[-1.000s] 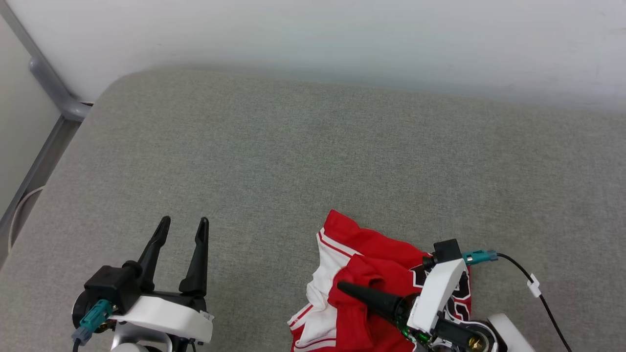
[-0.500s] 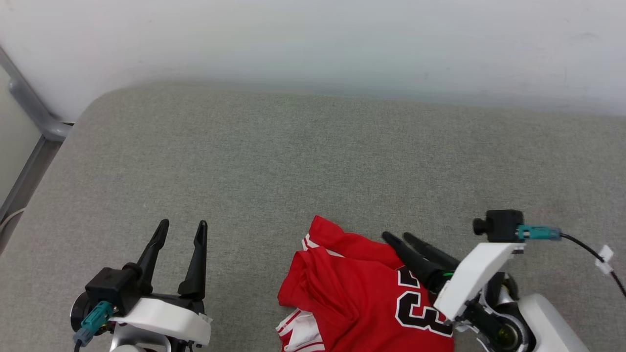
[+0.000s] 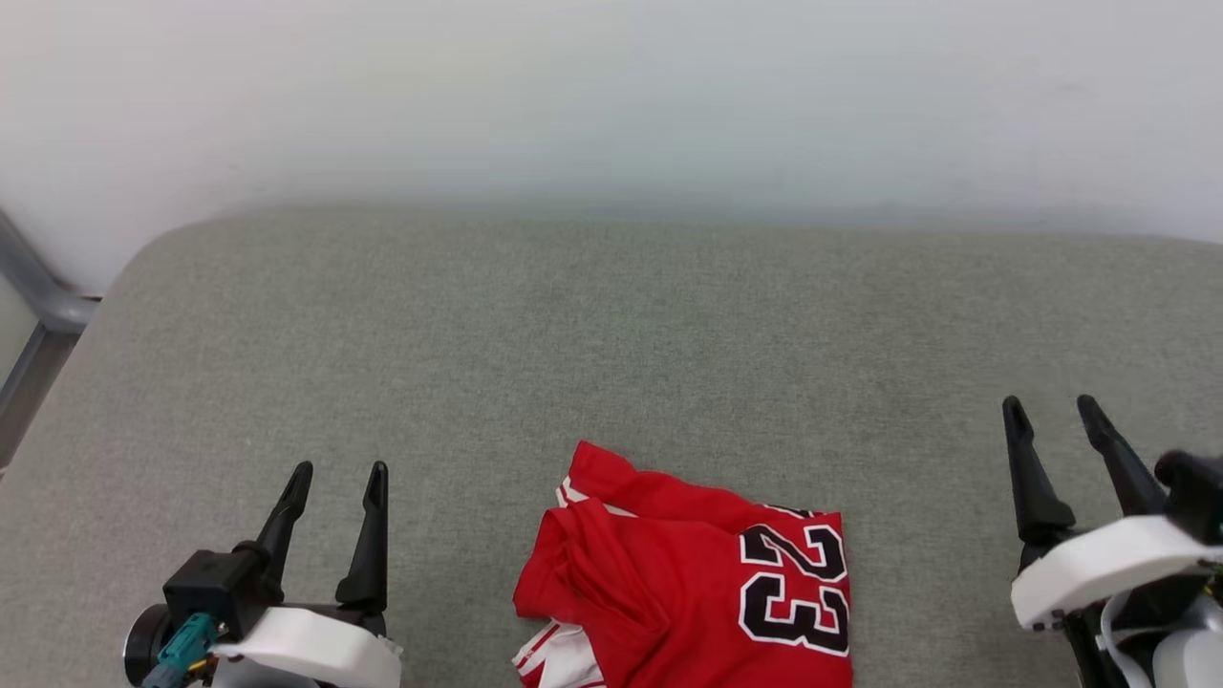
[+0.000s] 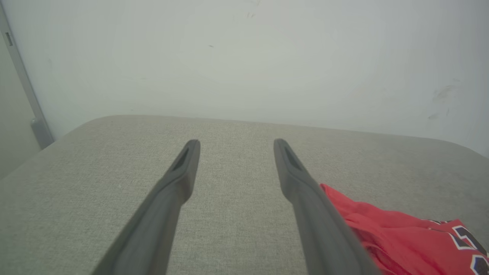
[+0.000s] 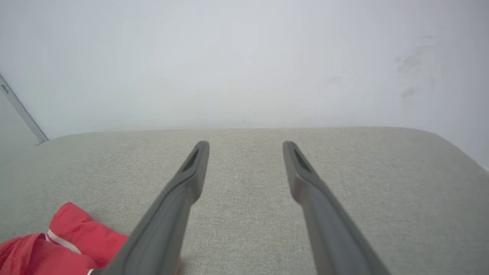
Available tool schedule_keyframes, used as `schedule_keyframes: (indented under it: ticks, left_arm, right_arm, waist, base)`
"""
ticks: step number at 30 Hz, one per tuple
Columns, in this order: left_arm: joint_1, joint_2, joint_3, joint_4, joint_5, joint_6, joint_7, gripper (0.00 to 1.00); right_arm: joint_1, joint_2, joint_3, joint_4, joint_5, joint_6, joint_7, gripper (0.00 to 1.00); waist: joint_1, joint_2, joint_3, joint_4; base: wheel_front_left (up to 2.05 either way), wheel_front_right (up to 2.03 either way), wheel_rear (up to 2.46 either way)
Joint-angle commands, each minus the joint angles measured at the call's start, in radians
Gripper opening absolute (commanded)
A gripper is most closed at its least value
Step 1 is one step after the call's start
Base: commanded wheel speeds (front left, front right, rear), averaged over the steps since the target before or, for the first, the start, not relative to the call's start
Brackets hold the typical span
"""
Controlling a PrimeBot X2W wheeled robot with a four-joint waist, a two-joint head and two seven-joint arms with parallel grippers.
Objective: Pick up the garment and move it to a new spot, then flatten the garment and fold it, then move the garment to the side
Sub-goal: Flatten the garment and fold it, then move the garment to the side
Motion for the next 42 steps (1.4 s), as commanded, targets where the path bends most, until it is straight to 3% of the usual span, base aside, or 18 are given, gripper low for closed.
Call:
schedule_keyframes:
  ticks: [1, 8, 13, 25, 31, 36, 42]
  left_arm:
    - [0.012, 0.003, 0.000, 0.000, 0.003, 0.004, -0.002, 1.00]
    - [0.032, -0.001, -0.006, 0.007, 0.012, 0.013, -0.005, 1.00]
    - [0.040, -0.005, -0.005, 0.012, 0.012, 0.019, -0.006, 1.00]
    - [0.029, -0.001, -0.007, 0.020, 0.011, 0.020, -0.009, 1.00]
    - [0.009, 0.002, -0.009, 0.018, 0.007, 0.015, -0.009, 1.00]
    - [-0.018, 0.000, -0.018, 0.008, 0.019, 0.010, -0.009, 1.00]
    - [-0.057, -0.014, -0.024, -0.006, 0.023, -0.007, -0.011, 1.00]
  right_arm:
    - [0.016, 0.005, -0.002, -0.011, -0.012, 0.000, -0.006, 1.00]
    - [0.134, 0.048, 0.018, -0.140, -0.100, 0.000, 0.000, 1.00]
    - [0.201, 0.064, 0.023, -0.193, -0.098, 0.000, 0.017, 1.00]
    - [0.216, 0.070, 0.013, -0.225, -0.092, 0.000, 0.052, 1.00]
    - [0.227, 0.070, -0.045, -0.164, 0.043, 0.000, 0.141, 1.00]
    - [0.213, 0.070, -0.113, -0.075, 0.203, 0.000, 0.306, 1.00]
    - [0.157, 0.070, -0.075, 0.022, 0.351, 0.000, 0.504, 1.00]
  waist:
    - [0.0000, 0.0000, -0.011, -0.006]
    - [0.0000, 0.0000, -0.034, -0.010]
    - [0.0000, 0.0000, -0.040, -0.015]
    - [0.0000, 0.0000, -0.039, -0.019]
    - [0.0000, 0.0000, -0.026, -0.004]
    - [0.0000, 0.0000, 0.010, 0.019]
    - [0.0000, 0.0000, 0.066, 0.057]
  base:
    - [0.00, 0.00, 0.00]
    - [0.00, 0.00, 0.00]
    - [0.00, 0.00, 0.00]
    - [0.00, 0.00, 0.00]
    - [0.00, 0.00, 0.00]
    - [0.00, 0.00, 0.00]
    - [0.00, 0.00, 0.00]
